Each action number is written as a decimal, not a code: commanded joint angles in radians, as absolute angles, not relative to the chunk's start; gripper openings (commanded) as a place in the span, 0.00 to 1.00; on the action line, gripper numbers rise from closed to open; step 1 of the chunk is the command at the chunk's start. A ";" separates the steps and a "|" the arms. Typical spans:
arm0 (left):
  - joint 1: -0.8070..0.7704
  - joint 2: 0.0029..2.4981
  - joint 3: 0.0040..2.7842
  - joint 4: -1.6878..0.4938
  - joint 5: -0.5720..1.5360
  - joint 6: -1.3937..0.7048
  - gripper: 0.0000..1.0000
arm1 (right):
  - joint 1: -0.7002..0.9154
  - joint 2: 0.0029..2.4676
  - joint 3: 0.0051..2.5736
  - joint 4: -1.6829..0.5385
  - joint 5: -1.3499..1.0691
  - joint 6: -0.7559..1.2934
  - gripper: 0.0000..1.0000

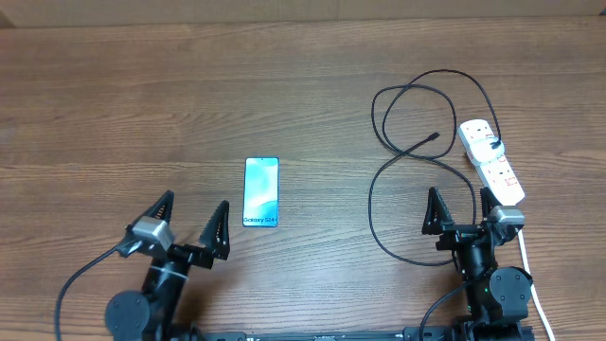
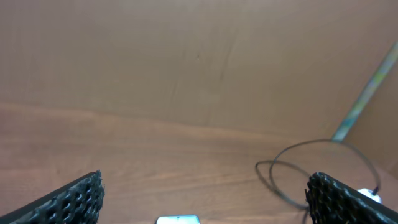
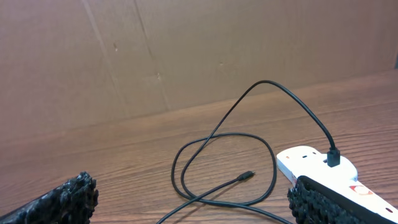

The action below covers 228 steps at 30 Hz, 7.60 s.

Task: Plug charger to phone and switch on socket
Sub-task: 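Move the left gripper over the blue phone and lower onto it, then close the left gripper on the phone's bottom edge, then lift the phone with the left gripper and tilt it upright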

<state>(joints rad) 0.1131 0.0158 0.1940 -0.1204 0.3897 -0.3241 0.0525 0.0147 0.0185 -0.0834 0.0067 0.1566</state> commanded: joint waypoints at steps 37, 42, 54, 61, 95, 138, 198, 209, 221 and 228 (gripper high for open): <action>-0.488 1.220 1.177 -0.912 -0.290 -0.450 1.00 | 0.051 0.004 0.008 -0.081 0.006 0.152 1.00; -0.498 1.341 1.177 -0.873 -0.295 -0.450 1.00 | 0.051 0.004 0.008 -0.081 0.006 0.152 1.00; -0.496 1.591 1.177 -0.777 -0.287 -0.449 1.00 | 0.051 0.004 0.008 -0.081 0.006 0.152 1.00; -0.435 1.697 1.177 -0.773 -0.135 -0.383 0.99 | 0.051 0.004 0.008 -0.081 0.006 0.152 1.00; -0.367 1.975 1.177 -0.707 0.026 -0.296 1.00 | 0.051 0.004 0.008 -0.081 0.006 0.152 1.00; -0.367 1.975 1.176 -0.761 0.075 -0.408 0.80 | 0.051 0.004 0.008 -0.081 0.006 0.152 1.00; -0.215 1.974 1.181 -0.709 1.322 -0.157 0.48 | 0.051 0.004 0.008 -0.081 0.006 0.152 1.00; -0.215 1.974 1.181 -0.694 1.494 -0.316 0.37 | 0.051 0.004 0.008 -0.081 0.006 0.152 1.00; -0.215 1.974 1.181 -0.675 1.493 -0.629 0.16 | 0.051 0.004 0.008 -0.081 0.006 0.152 1.00; -0.216 1.974 1.181 -0.667 1.493 -0.629 0.17 | 0.051 0.004 0.008 -0.081 0.006 0.152 1.00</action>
<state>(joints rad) -0.2264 1.9709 1.1820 -0.6712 1.4296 -0.6003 0.0525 0.0147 0.0185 -0.0830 0.0063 0.1562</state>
